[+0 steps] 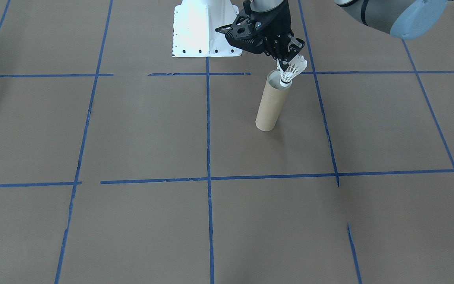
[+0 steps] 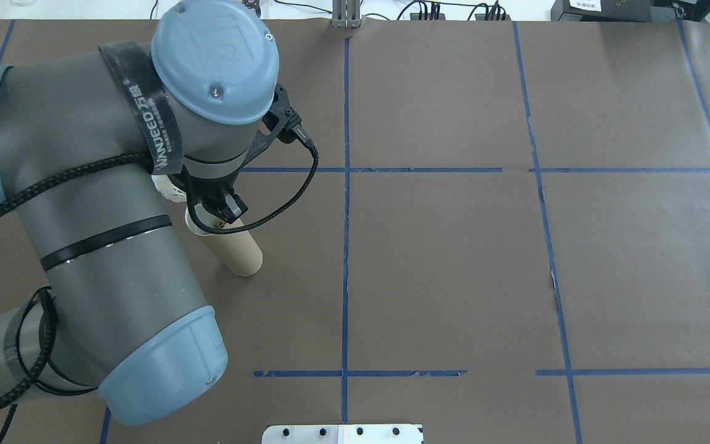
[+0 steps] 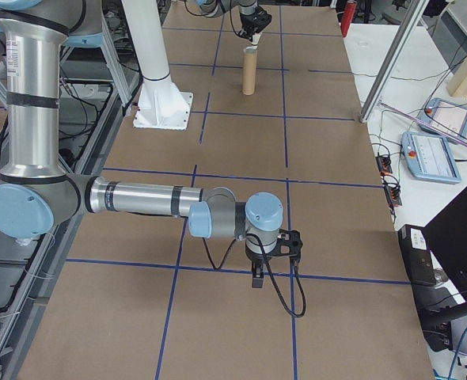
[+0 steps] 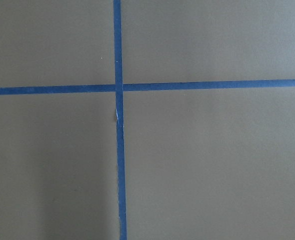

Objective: Collect badminton balls into bucket

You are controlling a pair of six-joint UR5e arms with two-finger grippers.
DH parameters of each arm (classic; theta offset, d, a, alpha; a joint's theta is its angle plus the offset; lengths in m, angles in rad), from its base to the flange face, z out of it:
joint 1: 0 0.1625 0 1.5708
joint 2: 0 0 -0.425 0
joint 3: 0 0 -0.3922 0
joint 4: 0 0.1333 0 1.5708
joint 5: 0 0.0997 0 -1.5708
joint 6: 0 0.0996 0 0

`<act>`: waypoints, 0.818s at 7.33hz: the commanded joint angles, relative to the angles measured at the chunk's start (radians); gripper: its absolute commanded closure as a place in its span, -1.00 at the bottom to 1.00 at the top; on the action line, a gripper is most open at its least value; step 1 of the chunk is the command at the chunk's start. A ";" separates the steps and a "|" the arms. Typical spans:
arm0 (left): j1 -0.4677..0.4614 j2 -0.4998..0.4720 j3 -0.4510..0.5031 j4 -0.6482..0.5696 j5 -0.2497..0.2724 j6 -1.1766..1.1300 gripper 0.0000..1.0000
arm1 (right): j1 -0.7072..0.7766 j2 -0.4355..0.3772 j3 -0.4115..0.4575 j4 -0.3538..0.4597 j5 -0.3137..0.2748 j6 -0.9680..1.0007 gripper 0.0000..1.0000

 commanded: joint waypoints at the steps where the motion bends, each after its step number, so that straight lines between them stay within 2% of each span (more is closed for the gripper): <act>1: 0.002 0.003 -0.002 0.000 -0.022 0.002 1.00 | 0.000 0.000 0.001 0.000 0.000 0.000 -1.00; 3: 0.005 0.001 -0.004 0.000 -0.039 0.000 1.00 | 0.000 0.000 0.000 0.000 0.000 0.000 -1.00; 4: 0.005 0.001 -0.004 -0.002 -0.039 0.000 -0.43 | 0.000 0.000 0.001 0.000 0.000 0.000 -1.00; 5: 0.006 0.003 -0.008 0.000 -0.039 0.000 -0.99 | 0.000 0.000 0.001 0.000 0.000 0.000 -1.00; 6: 0.006 0.003 -0.011 -0.002 -0.038 0.000 -1.00 | 0.000 0.000 0.000 0.000 0.000 0.000 -1.00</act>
